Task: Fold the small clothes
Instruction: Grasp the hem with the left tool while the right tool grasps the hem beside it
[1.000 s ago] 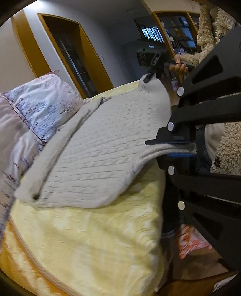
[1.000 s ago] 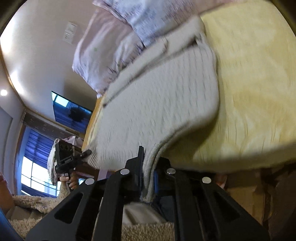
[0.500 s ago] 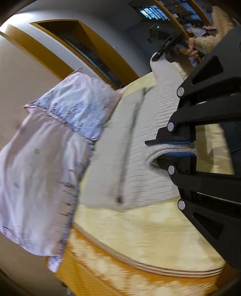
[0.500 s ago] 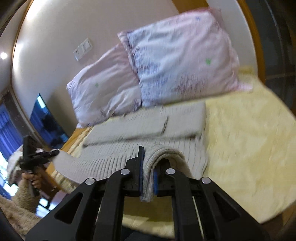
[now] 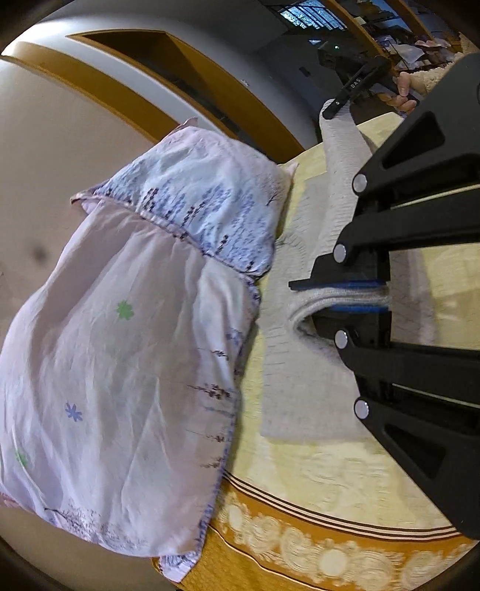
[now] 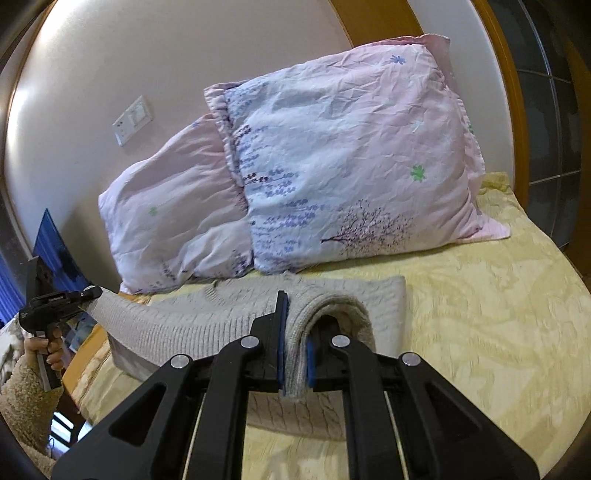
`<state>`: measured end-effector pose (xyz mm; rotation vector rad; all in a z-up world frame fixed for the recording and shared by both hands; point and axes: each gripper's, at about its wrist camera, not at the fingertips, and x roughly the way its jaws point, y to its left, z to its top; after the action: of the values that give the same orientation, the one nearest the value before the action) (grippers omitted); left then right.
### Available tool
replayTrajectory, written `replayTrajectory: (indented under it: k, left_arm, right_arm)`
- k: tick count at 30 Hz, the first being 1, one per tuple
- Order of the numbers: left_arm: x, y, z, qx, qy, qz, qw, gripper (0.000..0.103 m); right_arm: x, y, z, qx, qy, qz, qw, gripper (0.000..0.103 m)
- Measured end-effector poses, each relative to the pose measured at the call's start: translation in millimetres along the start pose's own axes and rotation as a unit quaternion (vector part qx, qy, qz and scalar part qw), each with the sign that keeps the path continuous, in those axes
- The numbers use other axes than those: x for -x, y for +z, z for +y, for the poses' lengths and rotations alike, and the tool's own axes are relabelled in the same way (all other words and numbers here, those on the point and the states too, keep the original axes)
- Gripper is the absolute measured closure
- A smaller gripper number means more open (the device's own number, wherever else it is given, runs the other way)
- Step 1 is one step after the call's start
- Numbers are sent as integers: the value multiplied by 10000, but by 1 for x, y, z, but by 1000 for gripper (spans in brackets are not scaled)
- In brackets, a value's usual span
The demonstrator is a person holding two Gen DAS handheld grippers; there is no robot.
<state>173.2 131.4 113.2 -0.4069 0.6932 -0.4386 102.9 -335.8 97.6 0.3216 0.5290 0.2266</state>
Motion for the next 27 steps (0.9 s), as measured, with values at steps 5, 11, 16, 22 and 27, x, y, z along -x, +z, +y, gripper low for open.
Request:
replayTrajectory:
  k: [5, 11, 16, 22, 27]
  left_arm:
    - [-25, 11, 16, 239, 10, 26, 9997, 97]
    - [-57, 18, 35, 482, 57, 100, 9988, 97]
    - [-91, 20, 58, 943, 148, 258, 9951, 97]
    - [-119, 17, 81, 1411, 217, 444, 9888, 97]
    - [-133, 15, 95, 1742, 249, 573, 9827, 97]
  right_arm:
    - [-25, 8, -8, -98, -88, 44, 9999, 95]
    - [-59, 14, -18, -155, -205, 249, 9994, 95]
    - [-96, 15, -31, -441, -363, 601, 9966, 95]
    - [-140, 13, -59, -1194, -494, 1045, 9861, 95]
    - [-160, 8, -72, -1590, -533, 1252, 9779, 94]
